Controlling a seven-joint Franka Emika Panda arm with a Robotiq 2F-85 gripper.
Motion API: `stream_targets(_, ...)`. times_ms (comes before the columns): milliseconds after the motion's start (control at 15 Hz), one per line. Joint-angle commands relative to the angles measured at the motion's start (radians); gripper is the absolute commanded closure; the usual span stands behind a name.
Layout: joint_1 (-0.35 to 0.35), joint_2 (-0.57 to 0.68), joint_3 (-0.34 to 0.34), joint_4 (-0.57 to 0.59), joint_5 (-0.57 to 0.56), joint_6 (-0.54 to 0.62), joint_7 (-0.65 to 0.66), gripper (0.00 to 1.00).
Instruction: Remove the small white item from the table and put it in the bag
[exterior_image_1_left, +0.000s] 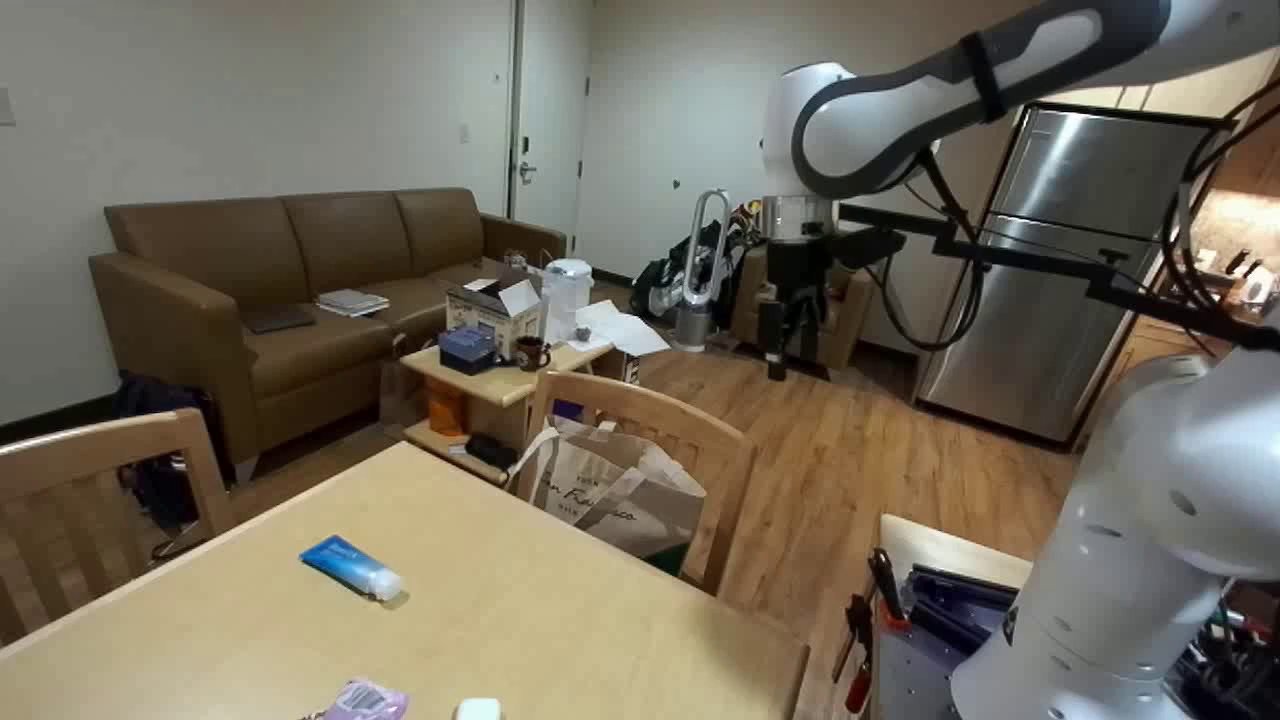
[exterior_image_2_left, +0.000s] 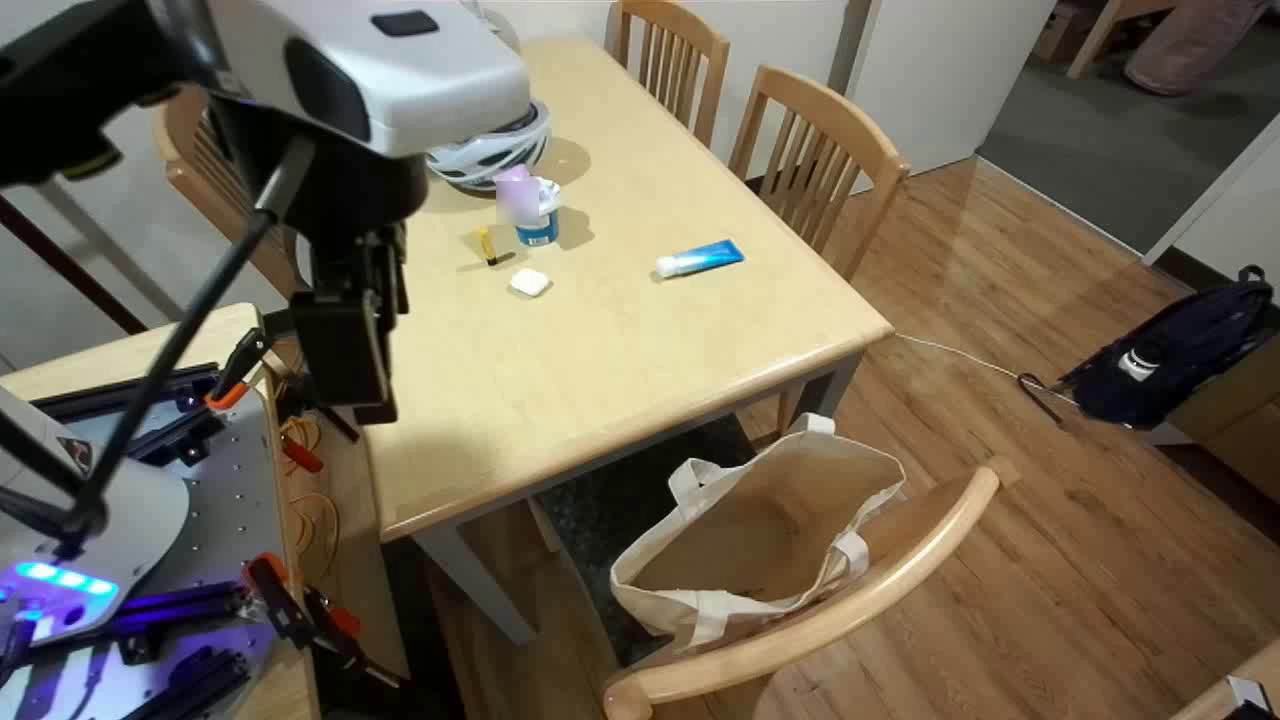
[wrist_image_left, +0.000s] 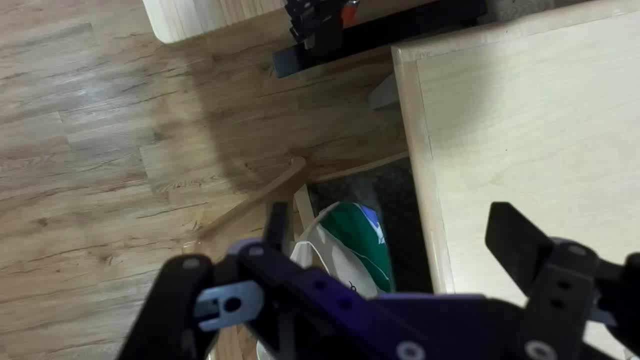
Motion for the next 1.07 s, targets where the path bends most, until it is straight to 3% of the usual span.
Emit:
stream_targets(0, -0.003, 0.000, 0.003, 0.002, 0.001, -0.003, -0.001, 0.00)
stream_targets(400, -0.003, 0.000, 0.003, 0.002, 0.001, -0.003, -0.001, 0.00)
stream_targets(667, 0.030, 0.087, -0.088, -0.026, 0.152, 0.302, -0.145, 0.00)
stream_targets(867, 0.119, 0.213, -0.154, -0.042, 0.403, 0.531, -0.349, 0.00)
stream_targets(1000, 0.303, 0.256, -0.289, -0.030, 0.570, 0.591, -0.487, 0.00)
